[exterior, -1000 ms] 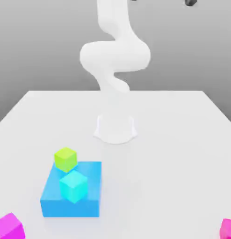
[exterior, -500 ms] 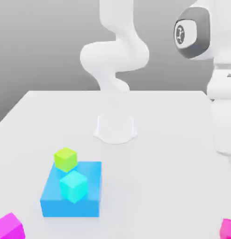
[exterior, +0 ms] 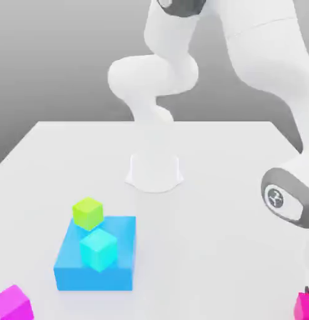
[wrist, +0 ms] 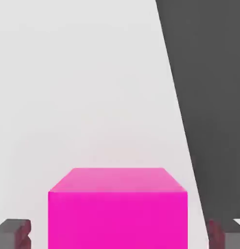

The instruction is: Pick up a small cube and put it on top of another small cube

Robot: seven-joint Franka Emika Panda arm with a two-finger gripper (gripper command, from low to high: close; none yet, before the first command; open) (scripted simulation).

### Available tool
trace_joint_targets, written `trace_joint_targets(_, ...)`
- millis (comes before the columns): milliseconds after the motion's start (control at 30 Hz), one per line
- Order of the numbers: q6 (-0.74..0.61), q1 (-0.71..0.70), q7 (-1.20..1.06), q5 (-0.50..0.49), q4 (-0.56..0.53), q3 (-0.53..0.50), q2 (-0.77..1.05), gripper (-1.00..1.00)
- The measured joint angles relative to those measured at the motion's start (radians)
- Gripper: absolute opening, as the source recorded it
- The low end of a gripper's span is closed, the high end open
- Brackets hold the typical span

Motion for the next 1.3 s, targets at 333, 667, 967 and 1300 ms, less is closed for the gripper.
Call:
trace_joint_targets(333,-0.114,-0.048,0.022,0.05,-0.08,-0.012,-0.194,-1.0)
trace_joint_targets(667,-0.18,-0.247,0.315,0.102,-0.373,-0.209,-0.555,-1.0)
trace_joint_targets(967,-0.236,-0.493,0.674,0.017,-0.64,-0.287,-0.882,-1.0)
trace_joint_targets(1300,-0.107,-0.713,0.908,-0.032,-0.848,-0.309,-0.963,-1.0)
